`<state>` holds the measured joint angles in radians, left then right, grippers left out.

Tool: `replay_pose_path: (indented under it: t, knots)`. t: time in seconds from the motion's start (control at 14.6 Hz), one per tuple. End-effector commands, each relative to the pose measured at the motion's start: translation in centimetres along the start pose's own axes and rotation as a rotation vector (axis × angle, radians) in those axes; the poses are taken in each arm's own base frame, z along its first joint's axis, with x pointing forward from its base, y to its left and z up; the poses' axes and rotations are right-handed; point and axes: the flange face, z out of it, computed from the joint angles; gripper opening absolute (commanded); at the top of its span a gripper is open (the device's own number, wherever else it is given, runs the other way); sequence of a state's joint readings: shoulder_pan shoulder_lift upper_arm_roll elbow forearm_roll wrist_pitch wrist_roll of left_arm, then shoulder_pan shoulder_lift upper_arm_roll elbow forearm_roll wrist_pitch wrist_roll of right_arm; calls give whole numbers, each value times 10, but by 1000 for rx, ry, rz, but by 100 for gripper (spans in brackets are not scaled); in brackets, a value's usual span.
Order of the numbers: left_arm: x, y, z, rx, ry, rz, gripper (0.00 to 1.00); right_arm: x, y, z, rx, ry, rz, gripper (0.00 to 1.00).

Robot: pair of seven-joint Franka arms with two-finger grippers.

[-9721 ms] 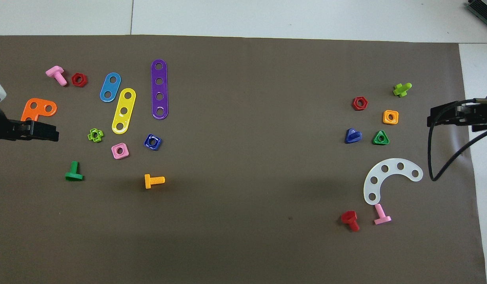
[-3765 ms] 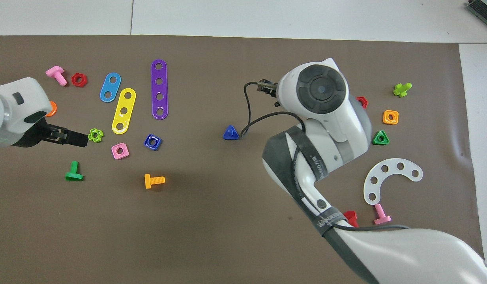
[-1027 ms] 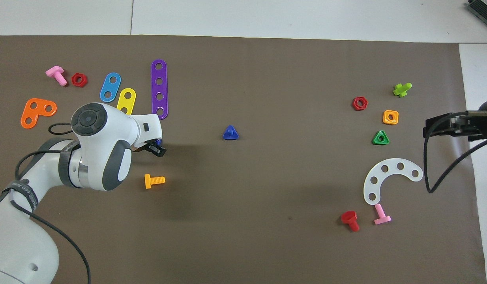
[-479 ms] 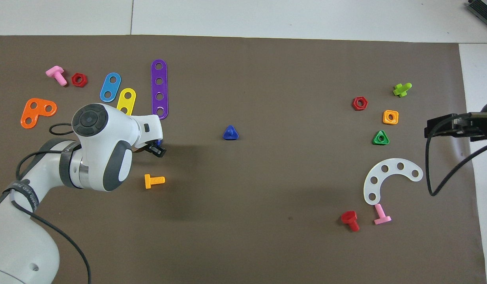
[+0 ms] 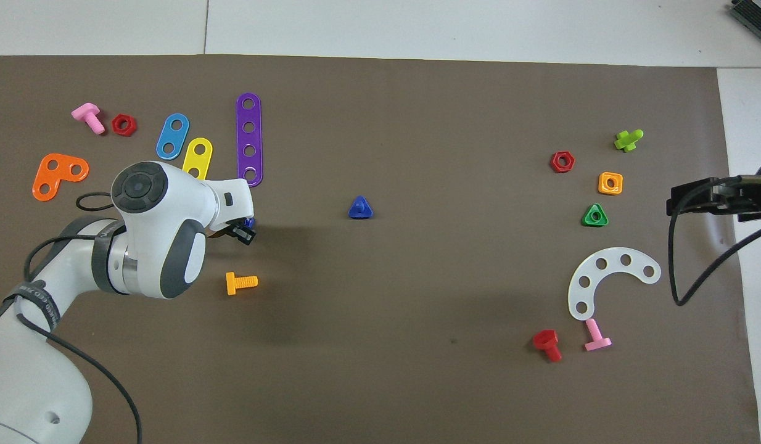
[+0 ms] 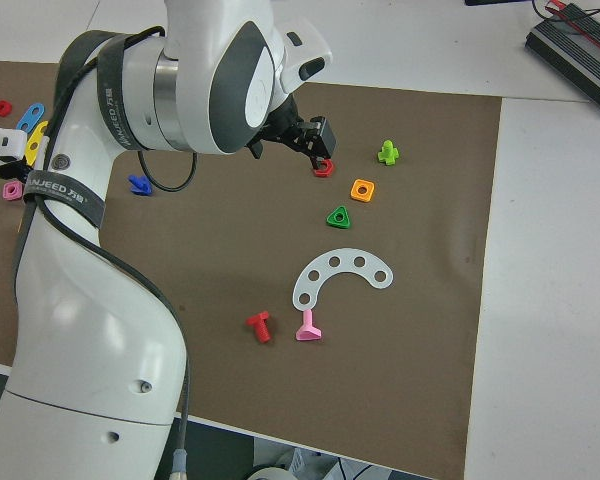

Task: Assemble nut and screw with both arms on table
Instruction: 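Move the held nut with the left gripper over the blue triangle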

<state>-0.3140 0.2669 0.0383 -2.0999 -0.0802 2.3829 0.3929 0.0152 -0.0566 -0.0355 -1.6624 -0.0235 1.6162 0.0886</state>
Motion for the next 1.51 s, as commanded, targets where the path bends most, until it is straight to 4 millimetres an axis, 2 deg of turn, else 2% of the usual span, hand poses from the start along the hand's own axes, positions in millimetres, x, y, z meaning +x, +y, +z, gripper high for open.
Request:
replay_pose_path:
  t: [0.0,0.21,0.48,0.62,1.03,1.44]
  knots:
    - [1,1,-2,-5,13,-3,48,-6,3,-3,13,-3,24,100]
    - [7,0,-12,-9,11,-46,47,-6,3,-3,11,-2,17,100]
    - [25,2,-35,-24,-15,-187,47,-7,1,-2,12,-7,11,100]
    - [30,12,-40,-26,-24,-264,47,-7,-2,-3,13,-5,7,100]
    - [69,72,-68,-27,-35,-503,49,-7,-1,-3,11,-5,7,100]
    - [102,148,-77,-58,-2,-643,47,-7,-1,-2,11,-7,7,100]
